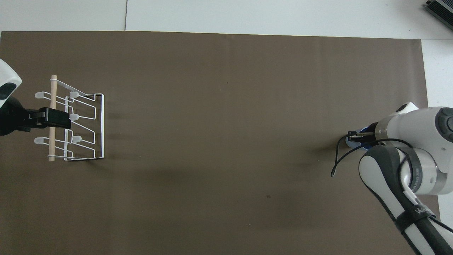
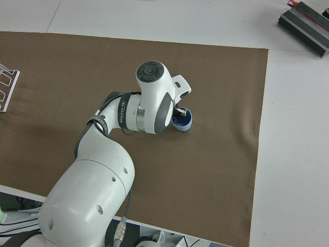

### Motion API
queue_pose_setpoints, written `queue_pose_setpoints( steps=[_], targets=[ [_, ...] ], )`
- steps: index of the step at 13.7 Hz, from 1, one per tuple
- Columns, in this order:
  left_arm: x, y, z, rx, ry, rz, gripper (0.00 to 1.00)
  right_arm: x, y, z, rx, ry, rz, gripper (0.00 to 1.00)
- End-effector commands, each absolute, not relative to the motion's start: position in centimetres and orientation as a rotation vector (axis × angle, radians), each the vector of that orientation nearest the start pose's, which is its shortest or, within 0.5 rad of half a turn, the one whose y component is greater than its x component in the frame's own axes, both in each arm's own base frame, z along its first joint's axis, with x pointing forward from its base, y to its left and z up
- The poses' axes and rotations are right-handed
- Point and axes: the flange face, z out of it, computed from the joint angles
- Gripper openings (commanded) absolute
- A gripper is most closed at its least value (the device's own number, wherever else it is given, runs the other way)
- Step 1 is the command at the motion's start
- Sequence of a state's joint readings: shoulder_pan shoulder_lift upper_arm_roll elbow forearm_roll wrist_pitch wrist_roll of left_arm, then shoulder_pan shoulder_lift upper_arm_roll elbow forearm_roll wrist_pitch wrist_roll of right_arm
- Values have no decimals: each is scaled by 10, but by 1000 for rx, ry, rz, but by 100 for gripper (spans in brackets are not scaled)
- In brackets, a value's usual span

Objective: Hang cup on cup holder
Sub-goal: 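Carry the cup toward the rack while the left gripper opens near it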

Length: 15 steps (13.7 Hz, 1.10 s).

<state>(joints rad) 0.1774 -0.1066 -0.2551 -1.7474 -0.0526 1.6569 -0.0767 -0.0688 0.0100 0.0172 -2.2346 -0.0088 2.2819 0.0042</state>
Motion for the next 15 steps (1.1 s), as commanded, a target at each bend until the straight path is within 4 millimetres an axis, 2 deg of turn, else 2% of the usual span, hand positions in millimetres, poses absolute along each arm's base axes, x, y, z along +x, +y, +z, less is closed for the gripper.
queue_pose_setpoints(
  steps=[1,2,4,7,11,13,15],
  targets=[
    [517,-53,604,-3173,-18,-48,100,550,-17,393,-3132,15,-34,0],
    [518,-55,604,-3173,-18,-57,100,557,-12,404,-3129,5,-27,0],
    [518,-56,605,-3173,-59,-69,100,565,24,423,-3039,-6,-44,0],
    [520,-57,605,-3169,-314,-80,100,563,68,435,-2807,87,-53,0],
    [527,-75,616,-3250,-837,-66,100,551,145,449,-2626,40,6,0],
    [531,-84,626,-3296,-1116,-5,100,545,171,458,-2471,103,35,0],
    [529,-102,627,-3292,-1210,36,100,542,196,476,-2367,114,29,0]
  ],
)
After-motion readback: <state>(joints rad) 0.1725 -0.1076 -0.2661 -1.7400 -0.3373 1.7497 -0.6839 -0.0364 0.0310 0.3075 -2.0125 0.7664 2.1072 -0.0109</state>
